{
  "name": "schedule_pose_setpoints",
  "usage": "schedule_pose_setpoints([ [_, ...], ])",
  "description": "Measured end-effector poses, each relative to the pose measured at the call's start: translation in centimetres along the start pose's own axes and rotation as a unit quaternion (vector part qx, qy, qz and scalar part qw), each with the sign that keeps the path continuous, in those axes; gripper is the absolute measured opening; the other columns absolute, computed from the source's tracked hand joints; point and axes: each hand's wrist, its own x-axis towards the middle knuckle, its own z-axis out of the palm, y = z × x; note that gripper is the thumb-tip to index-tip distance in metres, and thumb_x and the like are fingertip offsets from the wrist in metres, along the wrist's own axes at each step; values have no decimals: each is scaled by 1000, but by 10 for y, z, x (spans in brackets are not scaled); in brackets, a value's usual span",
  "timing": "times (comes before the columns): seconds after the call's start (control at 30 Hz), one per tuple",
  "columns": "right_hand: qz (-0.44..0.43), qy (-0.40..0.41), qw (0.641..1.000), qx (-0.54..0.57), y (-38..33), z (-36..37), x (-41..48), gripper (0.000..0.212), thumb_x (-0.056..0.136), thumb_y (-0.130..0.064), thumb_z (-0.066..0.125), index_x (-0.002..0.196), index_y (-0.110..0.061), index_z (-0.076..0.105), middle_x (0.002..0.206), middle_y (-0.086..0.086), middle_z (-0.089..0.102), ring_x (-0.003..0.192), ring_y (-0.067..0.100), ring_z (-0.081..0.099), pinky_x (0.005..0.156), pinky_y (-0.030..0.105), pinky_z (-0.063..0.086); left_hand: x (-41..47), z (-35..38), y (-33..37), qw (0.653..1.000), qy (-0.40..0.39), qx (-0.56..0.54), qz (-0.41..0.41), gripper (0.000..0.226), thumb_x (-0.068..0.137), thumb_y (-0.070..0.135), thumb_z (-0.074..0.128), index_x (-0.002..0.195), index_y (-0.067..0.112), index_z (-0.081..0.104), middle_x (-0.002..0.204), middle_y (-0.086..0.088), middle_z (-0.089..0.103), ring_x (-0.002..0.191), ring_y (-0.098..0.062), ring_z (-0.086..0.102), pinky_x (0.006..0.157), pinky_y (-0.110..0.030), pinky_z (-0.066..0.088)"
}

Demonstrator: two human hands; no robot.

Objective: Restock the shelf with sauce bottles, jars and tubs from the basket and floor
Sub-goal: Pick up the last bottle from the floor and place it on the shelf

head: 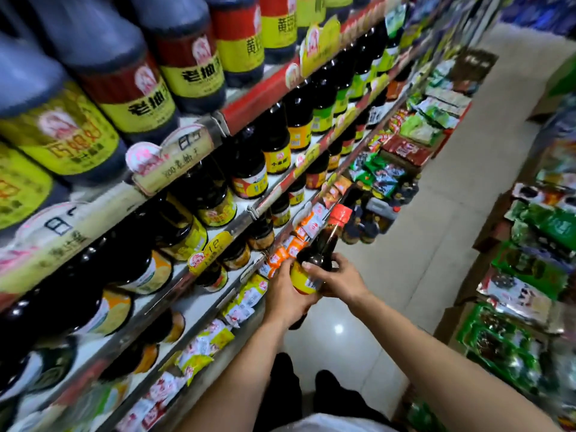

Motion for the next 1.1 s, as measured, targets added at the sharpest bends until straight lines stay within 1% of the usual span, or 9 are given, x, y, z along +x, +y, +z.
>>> schedule_pose_setpoints([
  [0.1, -28, -41, 999, -10, -14, -3, -8, 33, 68, -26, 81, 90, -24, 56, 89, 4, 66, 81, 23, 67, 71, 38, 58, -14, -1, 8, 999, 51, -17, -7, 77, 62, 22, 82, 129, 19, 43, 120, -1, 57, 109, -19, 53, 72, -17, 32],
  [0.23, -51, -100, 993, -42, -30, 5, -16, 38, 69, -25, 81, 98, -17, 58, 89, 3, 67, 78, 17, 66, 69, 34, 58, -33, -7, 14, 991, 124, -40, -36, 79, 60, 25, 83, 128, 20, 44, 119, -3, 59, 110, -24, 55, 81, -27, 42],
  [0.3, -65, -122, 989, -62, -37, 16, -21, 49, 59, -40, 85, 96, -20, 60, 92, 3, 69, 82, 16, 67, 73, 36, 58, -44, -16, 14, 986, 153, -48, -47, 80, 61, 24, 82, 130, 20, 43, 121, -3, 58, 110, -24, 55, 83, -28, 42],
  [0.37, -76, -140, 983, -92, -39, 28, -24, 71, 40, -58, 85, 96, -22, 62, 96, 2, 70, 89, 19, 68, 81, 43, 56, -53, -26, 10, 981, 180, -56, -51, 79, 61, 23, 82, 129, 20, 43, 122, -5, 59, 109, -24, 55, 81, -27, 41],
  [0.57, -100, -206, 966, -120, -47, 72, -51, 69, 50, -44, 86, 105, -11, 59, 102, 10, 70, 94, 23, 67, 86, 43, 54, -85, -55, -12, 960, 255, -85, -83, 79, 60, 20, 82, 129, 19, 43, 118, -4, 60, 109, -23, 55, 77, -22, 38],
  [0.7, -112, -246, 948, -169, -40, 111, -72, 91, 28, -66, 81, 101, -16, 57, 101, 9, 69, 93, 24, 68, 83, 48, 55, -114, -77, -38, 943, 296, -121, -89, 77, 61, 20, 82, 128, 17, 44, 115, -5, 61, 105, -22, 56, 73, -21, 36],
  [0.8, -122, -260, 941, -181, -35, 131, -86, 82, 28, -66, 80, 93, -22, 56, 98, 6, 69, 92, 22, 67, 84, 47, 55, -130, -89, -52, 938, 309, -127, -96, 77, 61, 19, 82, 127, 18, 45, 114, -3, 60, 101, -18, 55, 69, -18, 33],
  [0.9, -132, -280, 931, -193, -25, 158, -112, 66, 37, -58, 81, 88, -23, 57, 95, 2, 70, 92, 20, 67, 87, 46, 54, -156, -105, -73, 927, 333, -137, -104, 76, 61, 17, 81, 127, 17, 44, 116, -4, 60, 106, -22, 56, 70, -19, 32],
  [1.1, -150, -306, 915, -215, -2, 213, -165, 55, 55, -44, 85, 99, -18, 62, 97, 2, 71, 91, 20, 68, 82, 47, 56, -214, -134, -117, 906, 377, -151, -116, 75, 58, 20, 82, 124, 19, 46, 113, -3, 61, 104, -24, 57, 73, -25, 39],
])
